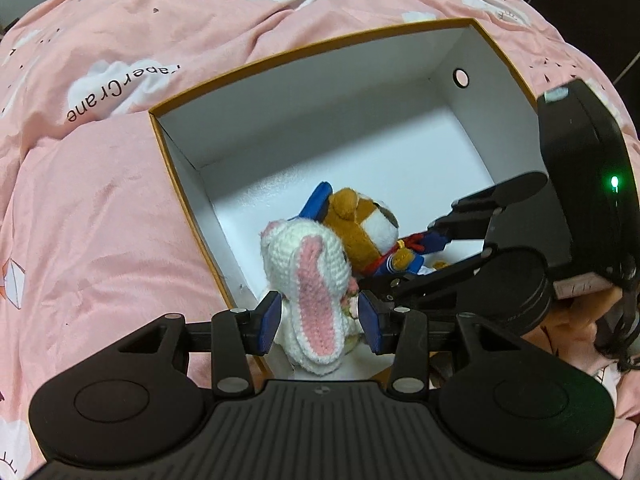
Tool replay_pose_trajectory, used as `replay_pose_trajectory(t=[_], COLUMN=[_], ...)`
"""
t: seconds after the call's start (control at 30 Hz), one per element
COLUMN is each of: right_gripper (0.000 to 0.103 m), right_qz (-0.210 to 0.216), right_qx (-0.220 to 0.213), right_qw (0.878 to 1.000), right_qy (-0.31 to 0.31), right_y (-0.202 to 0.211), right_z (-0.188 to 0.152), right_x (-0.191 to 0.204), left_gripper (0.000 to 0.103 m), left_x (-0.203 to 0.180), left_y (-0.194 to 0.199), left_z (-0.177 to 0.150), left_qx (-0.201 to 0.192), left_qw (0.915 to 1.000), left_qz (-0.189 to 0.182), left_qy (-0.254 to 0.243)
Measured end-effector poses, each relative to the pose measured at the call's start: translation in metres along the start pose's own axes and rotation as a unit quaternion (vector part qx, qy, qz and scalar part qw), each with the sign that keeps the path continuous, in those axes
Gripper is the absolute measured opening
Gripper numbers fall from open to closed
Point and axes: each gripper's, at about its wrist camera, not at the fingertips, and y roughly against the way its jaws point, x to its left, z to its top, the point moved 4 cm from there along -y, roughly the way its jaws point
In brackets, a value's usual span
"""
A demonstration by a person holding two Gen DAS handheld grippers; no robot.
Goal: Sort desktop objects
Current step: 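Lower the bunny into the box with the left gripper while the right gripper lowers the dog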
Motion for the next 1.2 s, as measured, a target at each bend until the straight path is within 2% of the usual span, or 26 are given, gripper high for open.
replay_pose_trajectory(t=[0.07, 0.13, 0.3, 0.4, 0.47, 0.5, 0.7, 0.8, 0.9, 1.0, 1.13, 1.2], right_gripper=[0.053, 0.058, 0.06, 0.057, 0.044, 0.042, 0.038, 0.037, 0.037, 0.037, 0.037, 0.038], right_qz=[-0.004, -0.004, -0.01, -0.001, 0.009, 0.017, 0.041, 0.045, 0.04, 0.04, 0.035, 0.029], right_qx=[0.0, 0.0, -0.003, 0.002, 0.009, 0.012, 0.014, 0.008, 0.012, 0.011, 0.005, 0.003], right_qw=[1.0, 1.0, 1.0, 1.0, 1.0, 1.0, 0.999, 0.999, 0.999, 0.999, 0.999, 0.999], right_qy=[-0.004, 0.001, 0.023, 0.025, 0.02, 0.014, -0.019, -0.015, -0.015, -0.023, -0.021, -0.021], right_y=[0.002, 0.005, 0.017, 0.018, 0.016, 0.014, 0.006, 0.011, 0.006, 0.006, 0.012, 0.015], right_z=[0.0, 0.0, 0.0, 0.0, -0.001, -0.002, -0.003, -0.003, -0.006, -0.008, -0.013, -0.015], right_x=[-0.001, -0.002, -0.004, -0.006, -0.008, -0.009, -0.005, -0.002, -0.003, -0.006, -0.009, -0.013], left_gripper=[0.049, 0.049, 0.049, 0.049, 0.049, 0.049, 0.049, 0.049, 0.043, 0.042, 0.038, 0.036], left_x=[0.001, 0.002, 0.009, 0.014, 0.016, 0.017, 0.015, 0.015, 0.013, 0.007, -0.001, -0.003], left_y=[0.001, 0.001, 0.008, 0.009, 0.01, 0.011, 0.012, 0.011, 0.01, 0.009, -0.004, -0.014], left_z=[-0.002, -0.002, -0.005, -0.007, -0.008, -0.008, -0.008, -0.008, -0.006, -0.002, 0.005, 0.01], left_qx=[-0.003, -0.006, -0.014, -0.014, -0.016, -0.017, -0.019, -0.021, -0.03, -0.046, -0.051, -0.044], left_qw=[1.0, 1.0, 0.9999, 0.9999, 0.9998, 0.9997, 0.9998, 0.9997, 0.9995, 0.9989, 0.9985, 0.9988], left_qz=[-0.001, 0.0, -0.001, -0.001, -0.008, -0.009, -0.004, -0.001, -0.003, -0.006, 0.021, 0.02], left_qy=[0.001, 0.001, 0.003, 0.007, 0.011, 0.012, 0.011, 0.011, 0.012, 0.008, -0.002, 0.003])
